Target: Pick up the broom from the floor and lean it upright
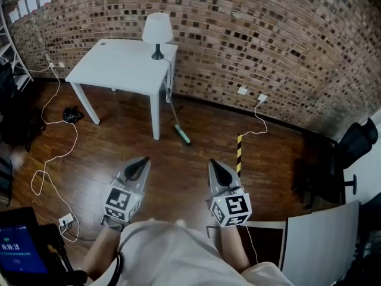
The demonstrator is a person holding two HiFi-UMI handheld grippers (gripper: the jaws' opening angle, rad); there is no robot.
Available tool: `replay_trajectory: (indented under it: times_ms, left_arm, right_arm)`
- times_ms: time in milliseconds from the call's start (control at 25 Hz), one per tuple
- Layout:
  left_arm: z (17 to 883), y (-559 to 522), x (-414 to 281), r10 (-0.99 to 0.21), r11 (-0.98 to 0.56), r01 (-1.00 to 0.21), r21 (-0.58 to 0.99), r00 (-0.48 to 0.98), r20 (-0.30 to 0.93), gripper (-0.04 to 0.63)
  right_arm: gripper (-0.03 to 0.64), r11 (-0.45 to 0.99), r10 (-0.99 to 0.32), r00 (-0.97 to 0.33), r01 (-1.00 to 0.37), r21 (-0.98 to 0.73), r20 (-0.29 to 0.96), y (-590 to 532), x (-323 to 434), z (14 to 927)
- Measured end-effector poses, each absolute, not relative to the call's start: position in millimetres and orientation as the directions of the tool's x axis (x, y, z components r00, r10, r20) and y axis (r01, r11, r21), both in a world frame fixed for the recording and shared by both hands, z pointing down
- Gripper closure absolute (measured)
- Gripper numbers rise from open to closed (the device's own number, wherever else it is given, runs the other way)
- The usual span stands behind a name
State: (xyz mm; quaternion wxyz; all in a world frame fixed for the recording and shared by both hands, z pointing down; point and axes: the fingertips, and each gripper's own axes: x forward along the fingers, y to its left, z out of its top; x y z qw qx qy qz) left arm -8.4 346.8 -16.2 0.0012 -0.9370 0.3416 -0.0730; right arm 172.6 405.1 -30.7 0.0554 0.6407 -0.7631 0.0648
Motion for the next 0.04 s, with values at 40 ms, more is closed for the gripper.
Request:
replay_trajectory:
  times_ms: [40]
  left_arm:
    - [-16.9,346.3,-7.3,-0.639,-0.767,-0.639,-0.052,0.757,0.136,0.595]
  right_arm:
    - [0.606,0.170,-0.970,-0.173,-0.985,-0.028,0.169,404.7,173.4,-31.4]
